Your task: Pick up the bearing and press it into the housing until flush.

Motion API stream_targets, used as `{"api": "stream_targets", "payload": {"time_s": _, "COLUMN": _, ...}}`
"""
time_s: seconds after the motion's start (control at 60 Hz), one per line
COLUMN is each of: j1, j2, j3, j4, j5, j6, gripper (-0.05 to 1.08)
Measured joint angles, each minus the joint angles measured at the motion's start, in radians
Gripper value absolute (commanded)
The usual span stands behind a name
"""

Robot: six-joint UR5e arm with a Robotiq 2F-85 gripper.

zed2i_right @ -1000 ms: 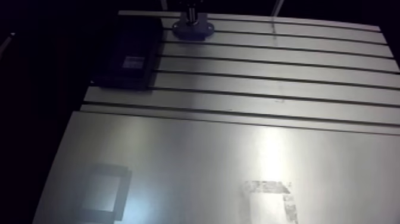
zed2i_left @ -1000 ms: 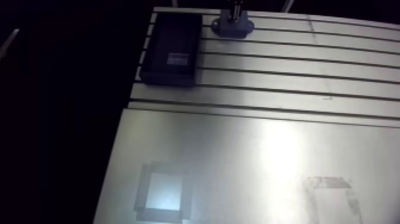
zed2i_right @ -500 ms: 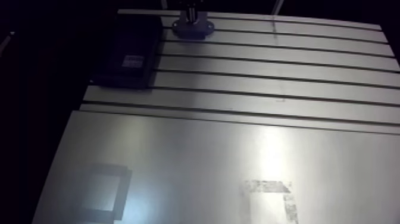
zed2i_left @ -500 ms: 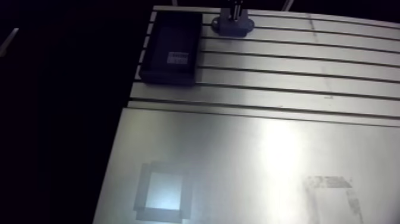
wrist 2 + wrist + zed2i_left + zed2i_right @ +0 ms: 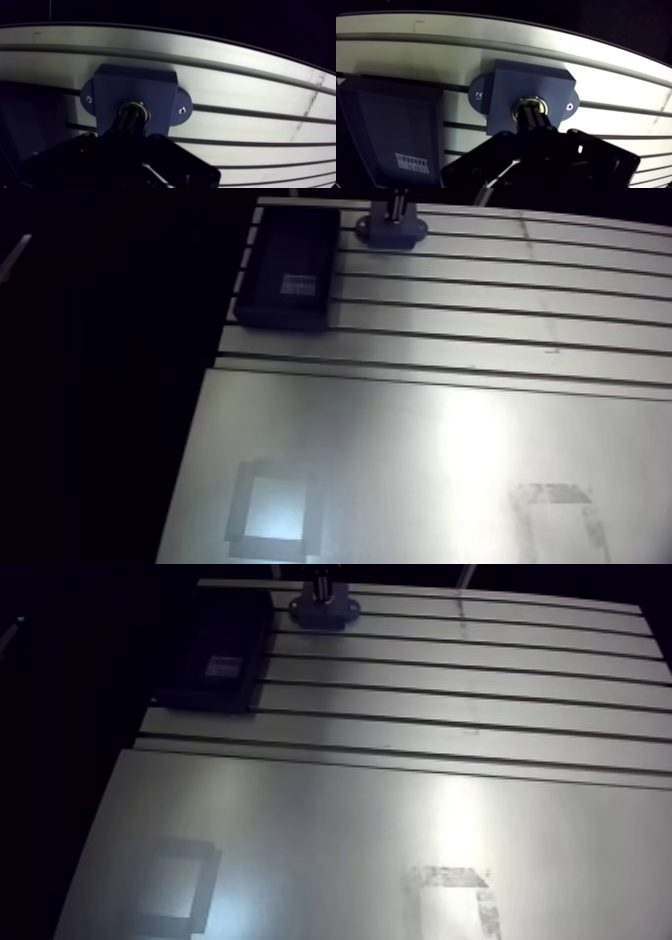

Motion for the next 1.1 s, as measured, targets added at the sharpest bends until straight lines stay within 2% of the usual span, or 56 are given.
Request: {"api": "stream_targets", "payload": {"time_s": 1.1, "j1": 0.000, "j2": 0.007, "j3": -0.007, "j4": 0.000, "j5": -0.002, "j6": -0.005, "gripper": 1.08}}
